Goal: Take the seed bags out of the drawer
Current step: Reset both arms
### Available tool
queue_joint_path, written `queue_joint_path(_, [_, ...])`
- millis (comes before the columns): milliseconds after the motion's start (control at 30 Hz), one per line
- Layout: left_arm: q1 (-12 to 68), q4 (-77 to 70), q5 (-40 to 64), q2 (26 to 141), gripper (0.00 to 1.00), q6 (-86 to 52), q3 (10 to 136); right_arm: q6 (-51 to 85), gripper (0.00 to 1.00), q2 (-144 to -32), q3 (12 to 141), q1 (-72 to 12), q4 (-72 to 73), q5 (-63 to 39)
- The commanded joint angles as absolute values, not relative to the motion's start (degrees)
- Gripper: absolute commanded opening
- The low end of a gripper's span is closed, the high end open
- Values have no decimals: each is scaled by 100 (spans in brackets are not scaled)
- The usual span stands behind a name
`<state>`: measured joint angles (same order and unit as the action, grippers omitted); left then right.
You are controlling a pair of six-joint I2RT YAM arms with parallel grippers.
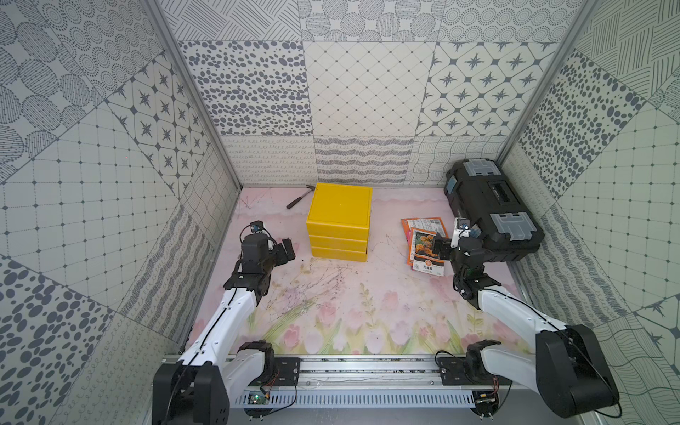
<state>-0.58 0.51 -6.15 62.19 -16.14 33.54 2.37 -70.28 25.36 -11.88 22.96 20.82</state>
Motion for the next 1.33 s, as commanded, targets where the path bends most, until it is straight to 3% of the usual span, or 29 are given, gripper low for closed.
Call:
queue_joint_path(0, [-124, -2556, -1406, 6947, 100, -1731, 2561, 277, 99, -7435, 2425, -1189, 3409, 2412])
queue_joint_path(167, [-3, -3941, -1503, 7700, 100, -1207, 2043, 13, 99, -8109, 2276, -1147, 4361, 2551])
queue_joint_path(300, [260, -5033, -1438, 8013, 99, -751, 1748, -5, 99, -8722, 2125, -859, 5254, 1917])
queue_joint_path(433, [875, -6879, -1832, 9263, 99, 99, 1544, 162, 98, -9073, 2143, -593, 5514, 1449])
queue_joint_path(633, [587, -5045, -1698, 8969, 99, -476, 2233, 264, 98, -8907, 2275, -436, 4942, 1136])
queue_joint_path(1300, [404, -5027, -1477, 9016, 99, -582, 2262, 259, 98, -8914, 2285, -422, 4937, 1116])
